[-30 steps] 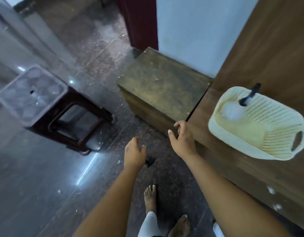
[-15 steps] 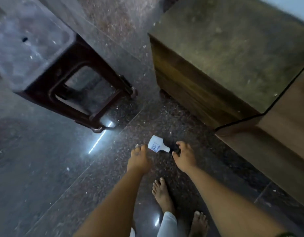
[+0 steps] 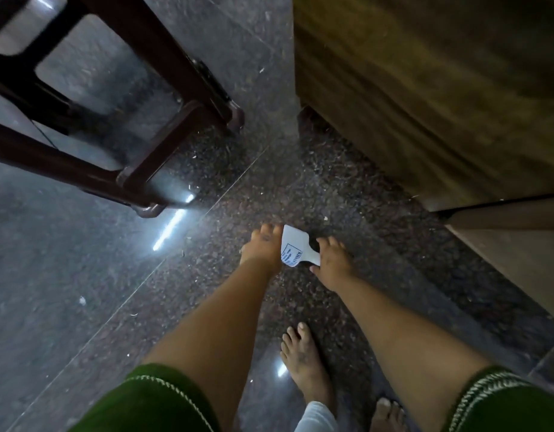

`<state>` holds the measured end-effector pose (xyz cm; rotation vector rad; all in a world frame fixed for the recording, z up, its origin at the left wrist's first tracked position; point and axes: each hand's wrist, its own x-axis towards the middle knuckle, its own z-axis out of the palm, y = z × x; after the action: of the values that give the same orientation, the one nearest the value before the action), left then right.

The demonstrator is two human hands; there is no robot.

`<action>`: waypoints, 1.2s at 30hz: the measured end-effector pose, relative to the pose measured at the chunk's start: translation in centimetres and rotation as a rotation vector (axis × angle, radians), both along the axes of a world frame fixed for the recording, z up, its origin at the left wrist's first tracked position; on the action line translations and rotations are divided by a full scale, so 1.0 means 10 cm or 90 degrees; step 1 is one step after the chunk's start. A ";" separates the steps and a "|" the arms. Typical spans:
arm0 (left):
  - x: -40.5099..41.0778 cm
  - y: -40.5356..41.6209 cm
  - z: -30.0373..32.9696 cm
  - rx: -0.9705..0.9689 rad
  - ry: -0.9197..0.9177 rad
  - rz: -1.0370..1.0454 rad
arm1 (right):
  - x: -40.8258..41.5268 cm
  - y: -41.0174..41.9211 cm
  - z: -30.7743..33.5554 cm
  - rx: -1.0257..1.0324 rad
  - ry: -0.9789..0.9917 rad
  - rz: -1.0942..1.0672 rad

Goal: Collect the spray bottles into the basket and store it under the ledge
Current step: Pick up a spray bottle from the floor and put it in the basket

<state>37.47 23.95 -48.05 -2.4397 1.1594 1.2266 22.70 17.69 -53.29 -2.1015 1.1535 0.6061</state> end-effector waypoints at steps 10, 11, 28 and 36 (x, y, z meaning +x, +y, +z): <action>0.02 -0.11 -0.61 0.019 0.013 -0.133 | 0.08 0.00 -0.54 -0.016 0.017 0.039; 0.03 -0.12 -0.67 0.004 0.025 -0.141 | 0.10 0.00 -0.55 -0.021 0.018 0.040; 0.15 0.10 0.51 -0.107 0.094 0.257 | 0.38 -0.59 0.90 0.011 -0.186 -0.573; 0.13 -0.07 1.71 -0.216 0.092 0.268 | 0.54 -1.11 1.90 0.211 -0.297 -0.643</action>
<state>38.77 23.29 -30.99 -3.0090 0.9829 1.4354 28.09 6.63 -34.32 -1.0640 1.4863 -0.1632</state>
